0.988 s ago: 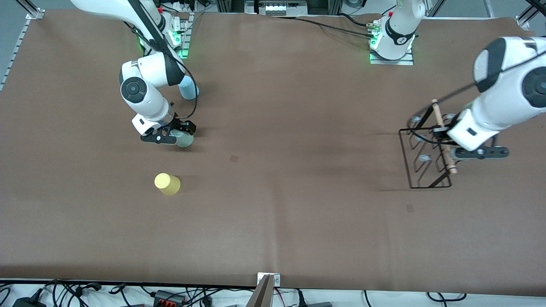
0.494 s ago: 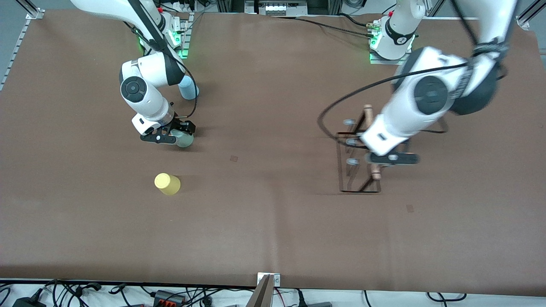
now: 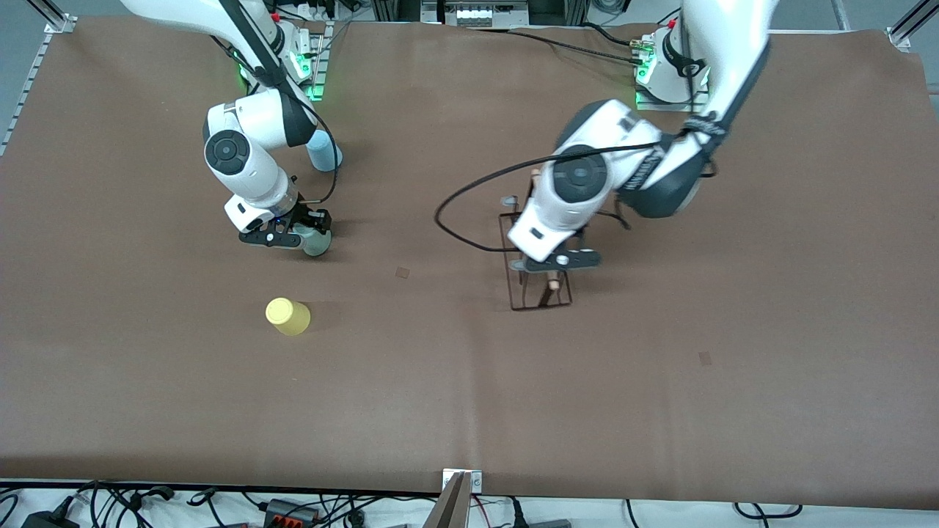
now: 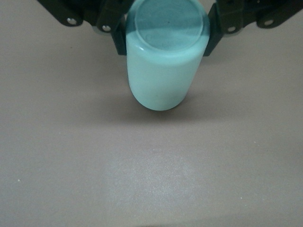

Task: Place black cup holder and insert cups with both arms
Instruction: 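Carry the rack to mid-table with the left gripper while the right gripper lifts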

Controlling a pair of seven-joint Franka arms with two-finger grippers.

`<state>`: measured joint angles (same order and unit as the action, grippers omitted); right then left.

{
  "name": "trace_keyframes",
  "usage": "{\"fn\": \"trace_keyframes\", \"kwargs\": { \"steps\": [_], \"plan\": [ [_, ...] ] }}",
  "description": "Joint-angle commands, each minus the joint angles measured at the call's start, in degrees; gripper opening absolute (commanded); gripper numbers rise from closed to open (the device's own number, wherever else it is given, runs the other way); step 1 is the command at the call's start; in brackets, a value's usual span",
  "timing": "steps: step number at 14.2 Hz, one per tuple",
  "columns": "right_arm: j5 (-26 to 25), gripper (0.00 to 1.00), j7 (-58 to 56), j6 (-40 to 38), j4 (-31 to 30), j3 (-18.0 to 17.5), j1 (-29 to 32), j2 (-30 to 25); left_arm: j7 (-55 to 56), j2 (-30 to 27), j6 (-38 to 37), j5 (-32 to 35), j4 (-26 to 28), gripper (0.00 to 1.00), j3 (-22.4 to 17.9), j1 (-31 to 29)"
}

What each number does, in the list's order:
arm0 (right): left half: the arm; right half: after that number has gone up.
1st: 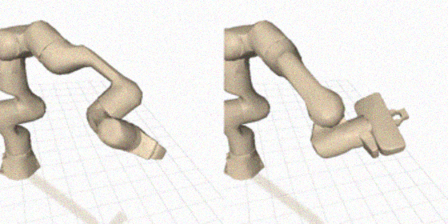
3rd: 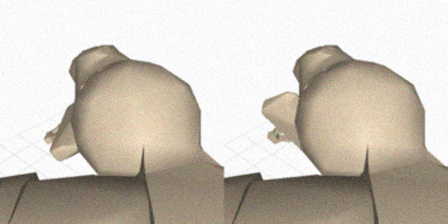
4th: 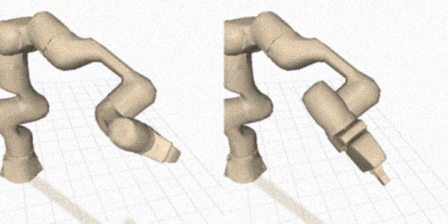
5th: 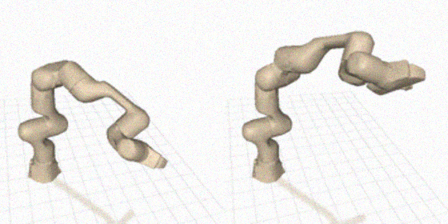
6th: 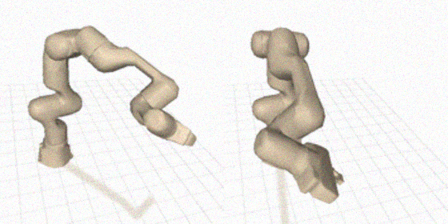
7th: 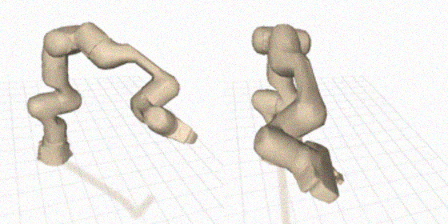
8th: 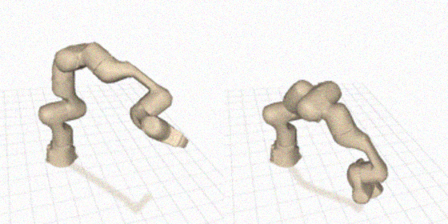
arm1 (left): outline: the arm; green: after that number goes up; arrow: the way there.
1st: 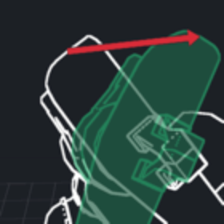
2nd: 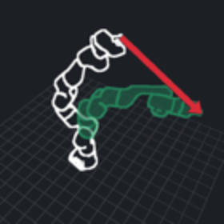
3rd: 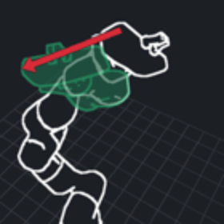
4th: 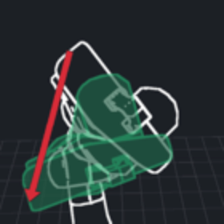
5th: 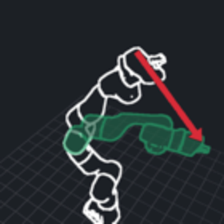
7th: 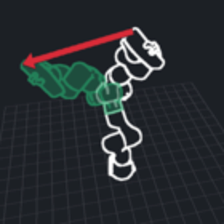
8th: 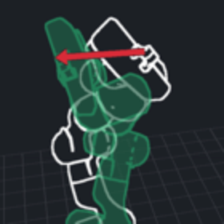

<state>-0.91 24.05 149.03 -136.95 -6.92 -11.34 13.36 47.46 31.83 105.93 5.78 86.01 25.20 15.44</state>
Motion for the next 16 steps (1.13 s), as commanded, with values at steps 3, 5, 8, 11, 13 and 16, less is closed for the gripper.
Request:
{"fn": "trace_keyframes", "kwargs": {
  "steps": [3, 5, 8, 11, 13, 16],
  "plan": [
    [-0.9, 0.20, -2.9, -5.7, -0.6, 0.1, 2.0, -8.2, 1.8, 3.1, -1.3, 0.0, -4.4, 0.01, -0.1, 2.7],
    [-0.9, 0.20, -3.5, -10.2, -0.6, 0.1, 2.5, -12.6, 1.8, 3.5, 0.2, 0.0, -4.3, 0.01, -0.1, 3.5],
    [-0.9, 0.19, -5.0, -14.5, 1.5, 0.2, 3.3, -16.0, 1.8, 4.7, 0.9, 0.2, -4.3, 0.01, -0.1, 4.2],
    [-0.9, 0.20, -5.3, -16.7, 4.5, 0.2, 4.2, -15.4, 1.2, 4.3, 0.9, 1.2, -4.3, 0.52, -0.3, 4.2],
    [-0.9, 0.20, -5.1, -18.9, 6.4, 0.2, 4.1, -14.6, 1.8, 3.8, 0.9, 2.0, -4.4, 0.85, -0.5, 4.1],
    [-0.9, 0.20, -4.5, -21.5, 8.6, 0.1, 4.0, -14.4, 1.1, -1.3, -0.8, 7.6, -4.1, 1.00, -0.7, 2.8]
  ]
}}
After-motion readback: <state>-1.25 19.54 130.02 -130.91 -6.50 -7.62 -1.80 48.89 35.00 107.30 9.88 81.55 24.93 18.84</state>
